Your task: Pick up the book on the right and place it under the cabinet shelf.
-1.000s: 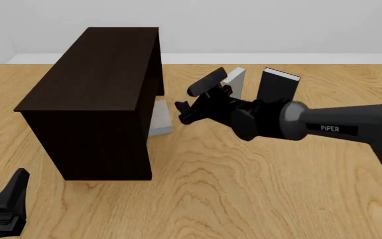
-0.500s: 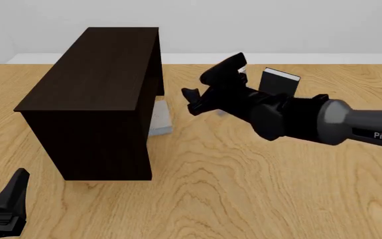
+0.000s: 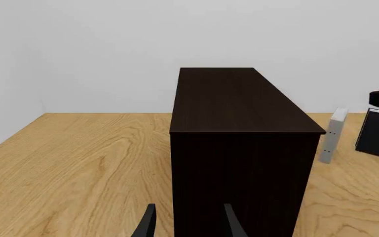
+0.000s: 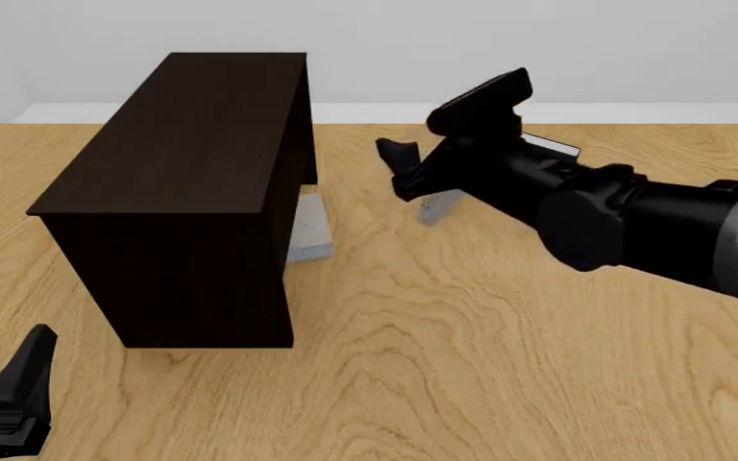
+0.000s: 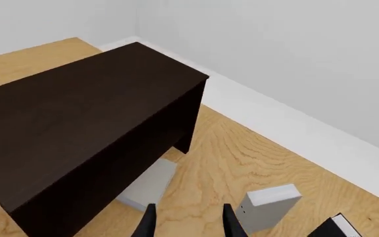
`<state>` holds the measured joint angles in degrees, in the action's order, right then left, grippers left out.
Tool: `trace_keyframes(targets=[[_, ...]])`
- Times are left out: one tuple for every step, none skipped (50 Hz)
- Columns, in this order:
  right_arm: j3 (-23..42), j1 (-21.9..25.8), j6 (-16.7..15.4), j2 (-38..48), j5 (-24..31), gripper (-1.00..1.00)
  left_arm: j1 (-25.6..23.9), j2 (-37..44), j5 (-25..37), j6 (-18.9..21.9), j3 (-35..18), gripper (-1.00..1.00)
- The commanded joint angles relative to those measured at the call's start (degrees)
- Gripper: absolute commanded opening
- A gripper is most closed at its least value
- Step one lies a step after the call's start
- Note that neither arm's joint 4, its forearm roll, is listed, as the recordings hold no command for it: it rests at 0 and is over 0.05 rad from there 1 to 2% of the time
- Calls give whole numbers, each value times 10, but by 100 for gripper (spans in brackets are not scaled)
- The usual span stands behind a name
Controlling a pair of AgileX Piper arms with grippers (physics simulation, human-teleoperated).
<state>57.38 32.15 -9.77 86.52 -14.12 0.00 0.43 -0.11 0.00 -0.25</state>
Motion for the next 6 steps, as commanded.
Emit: trace_keyframes(targets=[[-15, -6, 1, -40, 4, 100, 0, 0, 0, 0, 0, 100], [-16, -7, 1, -43, 4, 100, 0, 0, 0, 0, 0, 100], [-17, -7, 1, -45, 4, 100, 0, 0, 0, 0, 0, 100], [-19, -8, 1, -49, 4, 100, 0, 0, 0, 0, 0, 100], [-20, -7, 2, -53, 5, 100, 0, 0, 0, 0, 0, 100], [-21, -7, 2, -55, 6, 100, 0, 0, 0, 0, 0, 100]])
